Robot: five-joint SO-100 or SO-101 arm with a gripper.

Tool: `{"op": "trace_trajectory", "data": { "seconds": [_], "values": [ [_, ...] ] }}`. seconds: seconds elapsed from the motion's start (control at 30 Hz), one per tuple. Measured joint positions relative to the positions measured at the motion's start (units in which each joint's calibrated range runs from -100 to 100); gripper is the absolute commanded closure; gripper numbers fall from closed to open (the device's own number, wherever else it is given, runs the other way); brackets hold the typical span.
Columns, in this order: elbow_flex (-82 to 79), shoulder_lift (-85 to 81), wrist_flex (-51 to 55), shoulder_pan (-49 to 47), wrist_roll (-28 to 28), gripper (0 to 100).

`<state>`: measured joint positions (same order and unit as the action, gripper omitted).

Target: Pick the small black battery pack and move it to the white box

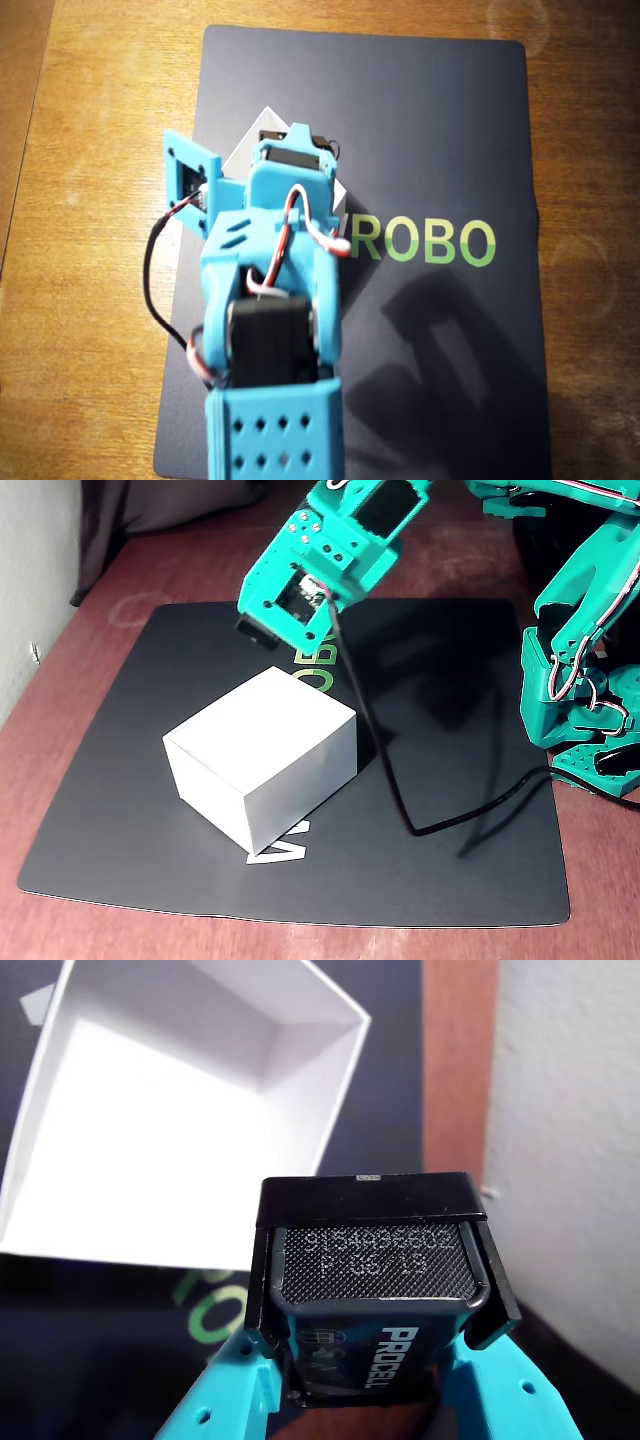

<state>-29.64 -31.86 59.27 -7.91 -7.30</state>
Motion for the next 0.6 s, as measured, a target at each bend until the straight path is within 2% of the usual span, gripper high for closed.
{"op": "trace_trajectory", "data": {
  "seconds": [0.27, 0.6],
  "values": [
    [10.27, 13.22, -0.09, 0.0, 0.0, 96],
    [12.73, 22.03, -0.09, -8.53, 2.0, 96]
  ]
}}
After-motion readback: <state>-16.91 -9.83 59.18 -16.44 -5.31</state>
